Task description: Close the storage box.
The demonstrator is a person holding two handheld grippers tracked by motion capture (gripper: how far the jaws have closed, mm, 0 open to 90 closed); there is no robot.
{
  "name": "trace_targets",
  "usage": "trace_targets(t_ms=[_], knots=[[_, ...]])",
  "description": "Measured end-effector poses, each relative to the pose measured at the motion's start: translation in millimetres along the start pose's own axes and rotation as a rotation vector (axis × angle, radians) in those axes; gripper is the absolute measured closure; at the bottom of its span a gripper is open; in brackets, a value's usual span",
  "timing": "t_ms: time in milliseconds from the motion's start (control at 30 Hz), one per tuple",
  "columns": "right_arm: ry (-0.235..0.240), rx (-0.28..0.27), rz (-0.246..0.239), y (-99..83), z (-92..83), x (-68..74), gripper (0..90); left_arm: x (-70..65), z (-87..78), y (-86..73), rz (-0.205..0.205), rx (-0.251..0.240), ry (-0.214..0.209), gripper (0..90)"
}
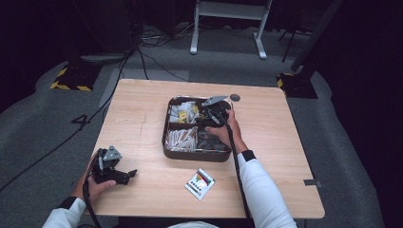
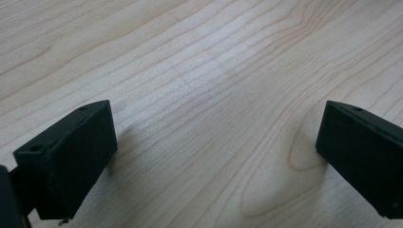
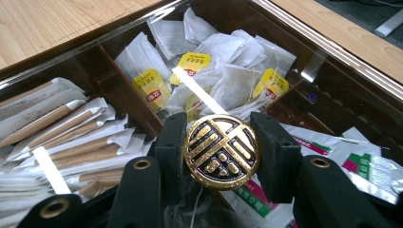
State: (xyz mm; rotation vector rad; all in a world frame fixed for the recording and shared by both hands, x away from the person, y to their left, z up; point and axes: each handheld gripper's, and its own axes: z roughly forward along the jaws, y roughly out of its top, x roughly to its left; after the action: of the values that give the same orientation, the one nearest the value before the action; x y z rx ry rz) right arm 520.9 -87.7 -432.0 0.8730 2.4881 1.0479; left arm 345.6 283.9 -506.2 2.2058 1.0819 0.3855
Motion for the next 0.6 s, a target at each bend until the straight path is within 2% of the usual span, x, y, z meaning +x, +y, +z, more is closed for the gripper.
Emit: trace_targets(t_ms=[167, 300, 600], knots=[[0.005, -0.008, 0.007, 2.2, 3.3, 2.7, 59.7, 0.0, 0.0, 0.0, 0.0, 0.0, 0.0, 0.1], [0.001, 0.008, -0.001, 4.2, 5.1, 7.2, 59.7, 0.0, 0.0, 0.0, 0.001, -0.001, 0.0, 0.1], [0.008, 0.013, -0.007, 3.7, 4.4, 7.6, 59.6, -0.1, -0.1, 0.0, -0.001, 0.001, 0.0, 0.1]])
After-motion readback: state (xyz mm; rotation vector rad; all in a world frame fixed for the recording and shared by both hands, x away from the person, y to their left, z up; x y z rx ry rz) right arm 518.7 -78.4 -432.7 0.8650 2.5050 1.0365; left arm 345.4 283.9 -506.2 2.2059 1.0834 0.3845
